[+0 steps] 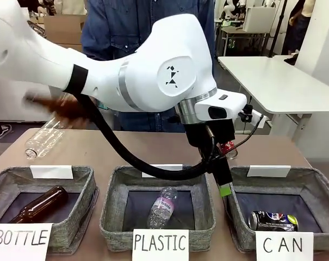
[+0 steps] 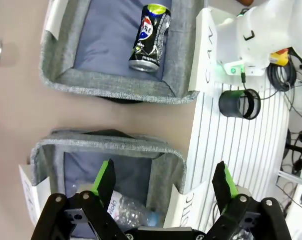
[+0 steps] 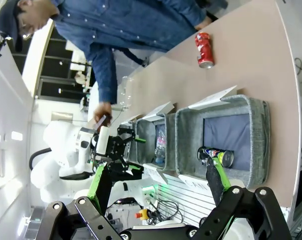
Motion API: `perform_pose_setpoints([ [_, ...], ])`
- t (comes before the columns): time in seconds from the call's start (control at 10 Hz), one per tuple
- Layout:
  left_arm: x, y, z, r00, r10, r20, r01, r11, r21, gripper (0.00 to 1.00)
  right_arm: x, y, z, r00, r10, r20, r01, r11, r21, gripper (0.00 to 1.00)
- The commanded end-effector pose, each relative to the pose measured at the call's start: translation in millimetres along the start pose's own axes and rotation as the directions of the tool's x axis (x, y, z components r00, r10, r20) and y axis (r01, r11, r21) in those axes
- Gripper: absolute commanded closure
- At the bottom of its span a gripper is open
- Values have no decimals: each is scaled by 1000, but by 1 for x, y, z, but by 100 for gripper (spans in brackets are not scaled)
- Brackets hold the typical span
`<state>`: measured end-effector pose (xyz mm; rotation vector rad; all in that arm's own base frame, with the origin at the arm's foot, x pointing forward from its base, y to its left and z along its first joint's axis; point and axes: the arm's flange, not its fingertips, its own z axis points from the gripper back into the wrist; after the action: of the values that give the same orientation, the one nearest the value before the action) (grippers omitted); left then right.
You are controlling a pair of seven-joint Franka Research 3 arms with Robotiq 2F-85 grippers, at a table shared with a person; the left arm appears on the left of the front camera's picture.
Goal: Sort the can waste into the basket.
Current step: Pick up the can waste from the table and place it in the right Fabric basket.
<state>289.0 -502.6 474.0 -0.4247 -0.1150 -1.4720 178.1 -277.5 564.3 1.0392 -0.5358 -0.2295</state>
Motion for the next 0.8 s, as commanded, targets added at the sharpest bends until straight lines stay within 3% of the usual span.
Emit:
perform_pose_setpoints([
  [0.0,3,3,4,1000,-9,1,9,1000,15,0,2,4,-2,1000,-22,22,22,1000,3,0],
  [0.7,3,3,4,1000,-9,1,9,1000,15,0,2,4,-2,1000,-22,22,22,1000,3,0],
])
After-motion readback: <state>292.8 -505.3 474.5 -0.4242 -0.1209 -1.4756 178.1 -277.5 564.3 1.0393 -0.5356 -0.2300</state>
